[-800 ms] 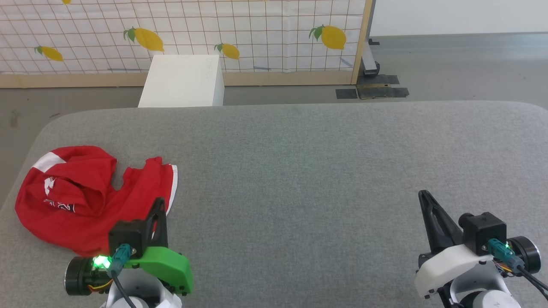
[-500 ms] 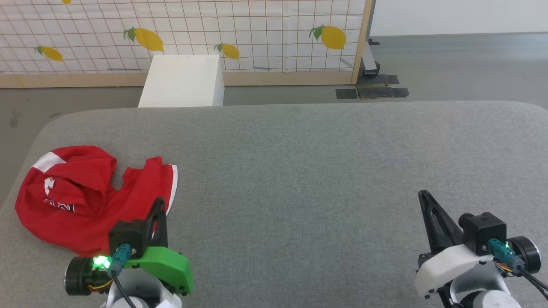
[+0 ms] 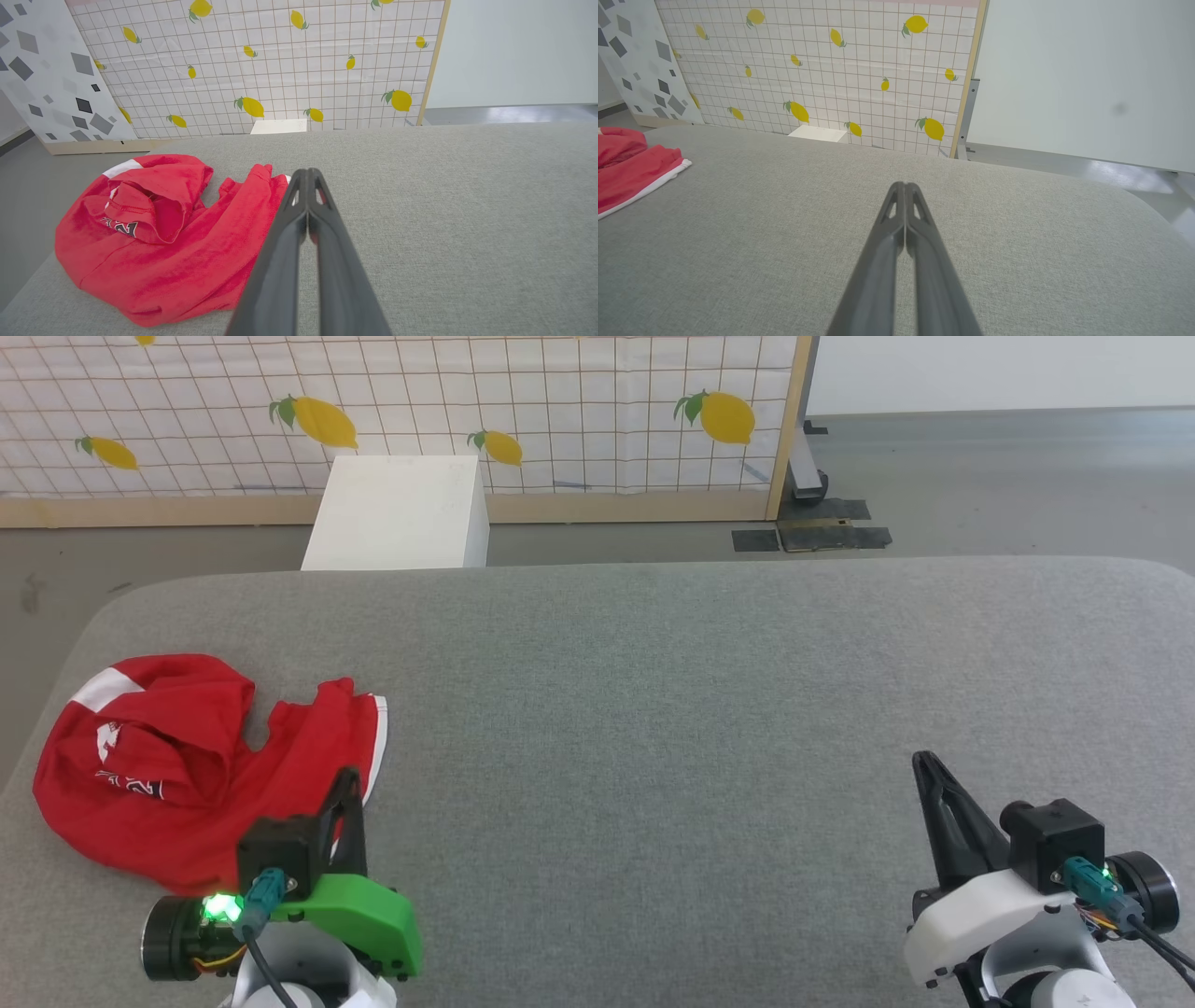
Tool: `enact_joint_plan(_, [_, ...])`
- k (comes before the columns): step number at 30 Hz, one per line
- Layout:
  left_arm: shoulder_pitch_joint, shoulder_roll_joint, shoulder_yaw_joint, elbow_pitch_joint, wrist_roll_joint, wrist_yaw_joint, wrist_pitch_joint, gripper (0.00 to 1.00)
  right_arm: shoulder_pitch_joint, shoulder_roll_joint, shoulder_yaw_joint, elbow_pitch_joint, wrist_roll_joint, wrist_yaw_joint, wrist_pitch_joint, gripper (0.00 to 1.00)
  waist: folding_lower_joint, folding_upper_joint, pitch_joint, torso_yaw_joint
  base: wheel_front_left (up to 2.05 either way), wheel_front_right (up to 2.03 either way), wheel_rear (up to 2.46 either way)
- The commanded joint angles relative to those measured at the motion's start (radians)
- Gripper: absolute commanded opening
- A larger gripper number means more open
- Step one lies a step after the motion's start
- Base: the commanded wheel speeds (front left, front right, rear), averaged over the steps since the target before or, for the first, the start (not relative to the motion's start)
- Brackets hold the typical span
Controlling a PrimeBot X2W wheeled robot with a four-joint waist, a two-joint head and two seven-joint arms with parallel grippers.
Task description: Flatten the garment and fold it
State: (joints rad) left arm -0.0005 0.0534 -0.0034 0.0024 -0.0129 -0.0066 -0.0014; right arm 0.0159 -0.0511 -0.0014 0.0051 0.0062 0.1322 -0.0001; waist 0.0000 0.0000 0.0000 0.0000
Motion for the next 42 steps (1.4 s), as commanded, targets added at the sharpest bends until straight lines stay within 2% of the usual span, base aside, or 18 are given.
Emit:
enact_joint_plan(1, [0.000,0.000,0.000,0.000,-0.001,0.000,0.000,1.00,0.000,0.000,0.000,0.000,0.001,0.000,0.000,1.00,0.0000,0.0000,0.000,0.000,0.00,0.00,0.00])
enact_joint_plan(24, [0.003,0.000,-0.020,0.028,-0.043,0.008,-0.043,1.00,0.017,0.000,-0.012,0.020,0.036,0.000,-0.043,1.00,0.0000,0.0000,-0.001,0.010,0.00,0.00,0.00])
enact_joint_plan(42, [0.014,-0.001,-0.022,0.046,-0.070,0.013,-0.080,1.00,0.032,0.000,-0.020,0.036,0.064,0.000,-0.080,1.00,0.0000,0.0000,-0.004,0.086,0.00,0.00,0.00])
